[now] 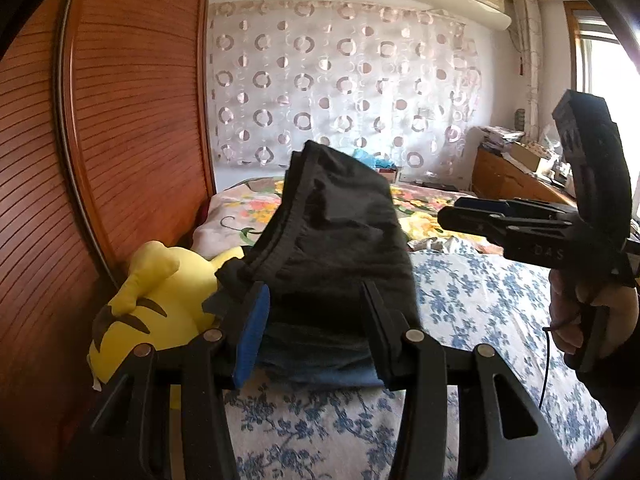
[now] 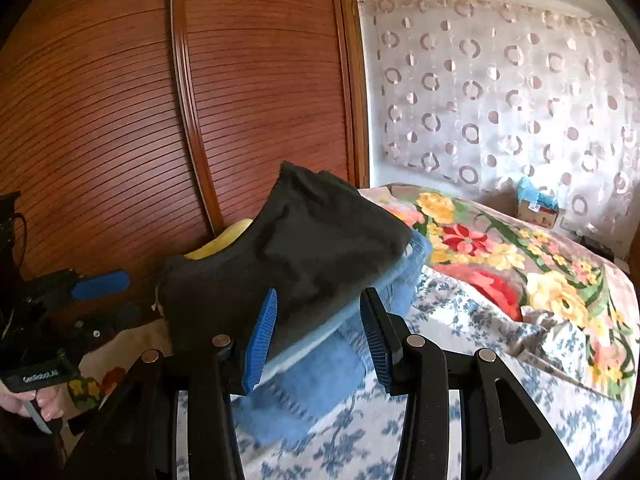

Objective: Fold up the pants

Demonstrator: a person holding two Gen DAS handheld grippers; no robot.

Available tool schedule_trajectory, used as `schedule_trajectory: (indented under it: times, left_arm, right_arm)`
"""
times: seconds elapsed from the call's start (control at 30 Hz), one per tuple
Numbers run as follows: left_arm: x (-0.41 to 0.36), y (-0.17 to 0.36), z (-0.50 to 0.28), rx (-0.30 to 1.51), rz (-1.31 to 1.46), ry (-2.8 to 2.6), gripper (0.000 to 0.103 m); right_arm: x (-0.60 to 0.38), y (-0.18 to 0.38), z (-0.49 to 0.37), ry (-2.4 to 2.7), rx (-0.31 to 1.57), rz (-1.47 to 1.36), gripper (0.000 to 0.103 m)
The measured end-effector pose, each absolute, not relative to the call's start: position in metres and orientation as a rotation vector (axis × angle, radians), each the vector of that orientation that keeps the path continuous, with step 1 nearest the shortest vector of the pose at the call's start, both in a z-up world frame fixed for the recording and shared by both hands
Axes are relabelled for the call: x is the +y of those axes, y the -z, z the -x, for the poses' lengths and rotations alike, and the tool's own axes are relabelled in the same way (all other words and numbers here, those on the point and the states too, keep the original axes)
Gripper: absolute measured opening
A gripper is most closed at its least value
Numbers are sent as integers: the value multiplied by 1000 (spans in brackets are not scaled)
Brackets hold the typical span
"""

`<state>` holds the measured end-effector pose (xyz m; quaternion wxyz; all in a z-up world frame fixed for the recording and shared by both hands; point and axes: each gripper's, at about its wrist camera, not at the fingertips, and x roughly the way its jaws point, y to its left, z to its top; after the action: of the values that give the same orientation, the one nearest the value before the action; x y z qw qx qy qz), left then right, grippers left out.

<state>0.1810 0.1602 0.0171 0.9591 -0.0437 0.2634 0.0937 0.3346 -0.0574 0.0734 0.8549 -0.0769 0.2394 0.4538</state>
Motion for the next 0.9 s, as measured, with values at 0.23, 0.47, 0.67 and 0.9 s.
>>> schedule_trajectory:
  times: [0.23,0.47,0.67,0.9]
  left_arm:
    - [140,-27,-160,525,61,-142,68]
    - [122,-39,-137,501,46,-85,89]
    - [106,-49,-123,482,20,-60,90]
    - [85,-55,-103,467,-10,-47,90]
  right_arm:
    - [-86,-80,-292,-925,481,166,45]
    - [-109,-89,-258,-899,458,144,45]
    - [-132,-92,-231,-866,438,122,45]
    - [-151,-92,-204,-816,420,99,61]
